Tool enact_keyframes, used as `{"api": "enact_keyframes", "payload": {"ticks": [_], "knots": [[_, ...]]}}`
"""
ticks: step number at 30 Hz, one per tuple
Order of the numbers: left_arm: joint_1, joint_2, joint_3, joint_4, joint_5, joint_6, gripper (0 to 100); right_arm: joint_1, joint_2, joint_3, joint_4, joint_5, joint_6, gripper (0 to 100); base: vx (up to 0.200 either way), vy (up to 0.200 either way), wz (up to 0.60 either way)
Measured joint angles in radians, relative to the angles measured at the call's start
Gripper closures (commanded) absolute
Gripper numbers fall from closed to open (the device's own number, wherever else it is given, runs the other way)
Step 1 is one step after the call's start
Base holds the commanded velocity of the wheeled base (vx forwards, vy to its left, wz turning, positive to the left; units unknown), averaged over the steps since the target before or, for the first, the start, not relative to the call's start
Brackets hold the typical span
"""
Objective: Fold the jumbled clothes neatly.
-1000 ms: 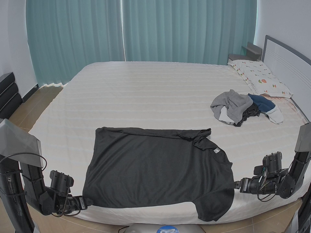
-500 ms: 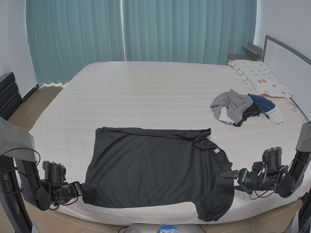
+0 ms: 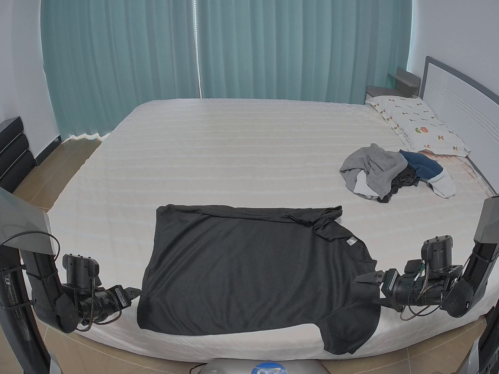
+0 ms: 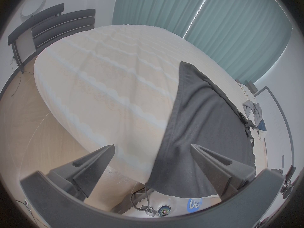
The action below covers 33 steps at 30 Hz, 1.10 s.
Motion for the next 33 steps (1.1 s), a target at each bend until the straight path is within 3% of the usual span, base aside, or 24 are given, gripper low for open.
{"api": "enact_keyframes", "payload": {"ticks": [11, 15, 20, 26, 33], "knots": [[-0.006, 0.000, -0.003, 0.000, -0.001, -0.039, 0, 0.001, 0.003, -0.012, -0.006, -0.012, 0.005, 0, 0.000, 0.000, 0.00], [-0.013, 0.000, -0.014, 0.000, 0.000, -0.064, 0, 0.006, 0.002, -0.021, -0.019, -0.016, 0.019, 0, 0.200, 0.000, 0.00], [-0.026, 0.000, -0.022, 0.000, -0.007, -0.103, 0, 0.036, 0.009, -0.076, -0.054, -0.095, 0.067, 0, 0.080, 0.000, 0.00], [-0.038, 0.004, -0.029, 0.000, -0.048, -0.139, 0, 0.079, 0.069, -0.207, -0.053, -0.174, 0.067, 0, 0.000, 0.000, 0.00], [-0.043, 0.014, -0.044, -0.001, -0.074, -0.193, 0, 0.104, 0.170, -0.469, 0.120, -0.233, 0.025, 0, 0.000, 0.000, 0.00]]}}
